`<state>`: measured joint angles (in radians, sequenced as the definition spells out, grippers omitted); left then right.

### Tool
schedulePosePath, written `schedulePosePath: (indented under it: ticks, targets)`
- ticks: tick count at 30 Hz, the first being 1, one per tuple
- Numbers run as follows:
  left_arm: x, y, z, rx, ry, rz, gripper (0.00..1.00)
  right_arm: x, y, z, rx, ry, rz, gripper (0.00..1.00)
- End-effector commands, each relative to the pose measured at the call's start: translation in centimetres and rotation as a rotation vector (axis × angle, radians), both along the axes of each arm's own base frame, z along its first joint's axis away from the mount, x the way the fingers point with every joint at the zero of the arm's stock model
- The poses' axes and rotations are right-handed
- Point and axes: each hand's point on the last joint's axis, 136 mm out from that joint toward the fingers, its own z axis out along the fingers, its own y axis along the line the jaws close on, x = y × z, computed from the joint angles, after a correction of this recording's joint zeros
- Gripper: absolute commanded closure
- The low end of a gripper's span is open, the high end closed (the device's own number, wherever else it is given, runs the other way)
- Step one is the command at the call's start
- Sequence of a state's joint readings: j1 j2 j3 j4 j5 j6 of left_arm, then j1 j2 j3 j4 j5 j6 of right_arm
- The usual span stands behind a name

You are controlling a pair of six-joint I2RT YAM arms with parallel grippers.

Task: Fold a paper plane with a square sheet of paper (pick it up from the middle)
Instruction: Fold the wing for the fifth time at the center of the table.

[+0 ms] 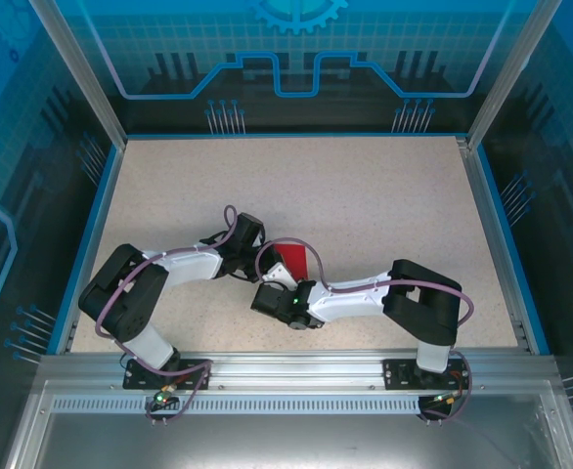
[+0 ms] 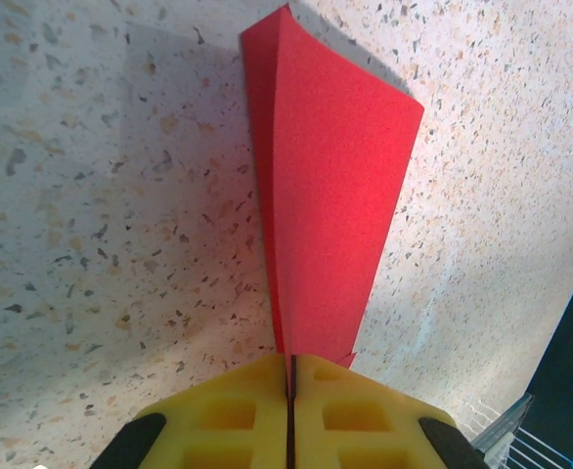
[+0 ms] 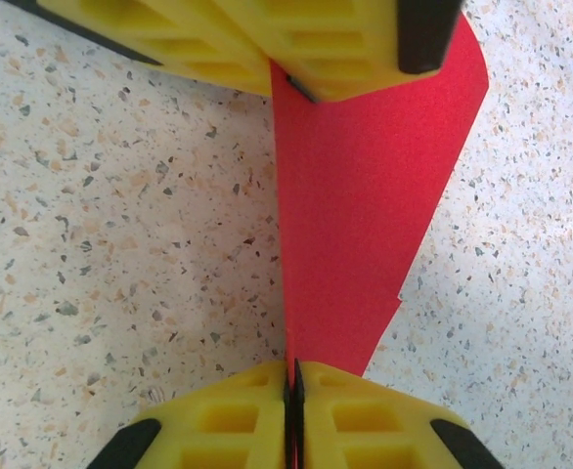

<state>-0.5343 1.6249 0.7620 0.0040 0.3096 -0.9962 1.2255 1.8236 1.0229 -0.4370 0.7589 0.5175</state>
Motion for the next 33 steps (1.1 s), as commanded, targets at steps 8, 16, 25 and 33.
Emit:
schedulePosePath:
  ticks: [8,16,25,33]
  targets:
    - [0.3,1.3,2.2,0.061,-0.046,0.007,0.69,-0.2,0.5,0.1,0.132,0.051,-0.023,0.98]
    - [0.8,4.3,4.3,0.109,-0.095,0.071,0.44,-0.4,1.3,-0.1,0.424,0.206,0.011,0.98]
    - [0.4,4.6,4.6,0.105,-0.114,0.075,0.42,0.0,1.2,0.0,0.752,0.388,0.013,0.98]
    - [0.6,3.7,4.5,0.049,-0.122,0.058,0.46,0.6,0.8,0.7,0.916,0.441,0.004,0.98]
